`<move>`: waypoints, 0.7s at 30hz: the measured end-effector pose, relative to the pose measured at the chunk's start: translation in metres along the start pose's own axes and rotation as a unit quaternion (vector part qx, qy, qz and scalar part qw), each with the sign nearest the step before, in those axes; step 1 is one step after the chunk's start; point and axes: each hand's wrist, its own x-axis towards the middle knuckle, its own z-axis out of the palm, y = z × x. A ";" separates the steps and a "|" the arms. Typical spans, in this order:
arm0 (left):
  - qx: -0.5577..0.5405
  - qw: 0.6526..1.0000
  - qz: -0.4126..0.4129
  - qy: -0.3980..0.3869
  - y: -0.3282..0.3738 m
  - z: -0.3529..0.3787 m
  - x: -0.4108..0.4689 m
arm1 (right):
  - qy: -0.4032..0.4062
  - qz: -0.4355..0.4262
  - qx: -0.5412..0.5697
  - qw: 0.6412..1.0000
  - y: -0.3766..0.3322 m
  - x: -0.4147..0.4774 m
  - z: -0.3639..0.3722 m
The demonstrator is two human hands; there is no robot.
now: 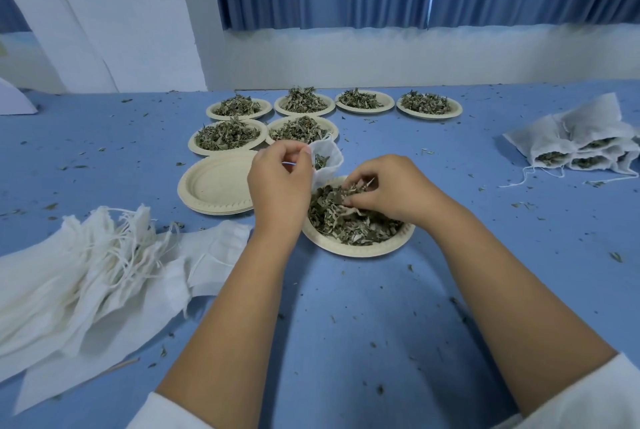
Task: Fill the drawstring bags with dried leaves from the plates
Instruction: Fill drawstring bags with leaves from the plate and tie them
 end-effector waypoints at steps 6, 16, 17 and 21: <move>0.000 1.000 0.008 -0.011 -0.002 0.001 0.001 | -0.008 0.023 0.074 0.997 0.001 -0.001 -0.011; 0.006 1.000 0.015 -0.025 -0.005 0.004 0.000 | 0.095 0.039 0.262 0.959 0.001 -0.001 -0.024; 0.007 1.000 0.017 -0.025 -0.005 0.004 0.000 | 0.105 0.039 0.300 0.948 0.000 -0.002 -0.025; 0.008 0.999 0.027 -0.033 -0.005 0.004 -0.001 | 0.150 0.047 0.427 0.891 -0.003 -0.001 -0.027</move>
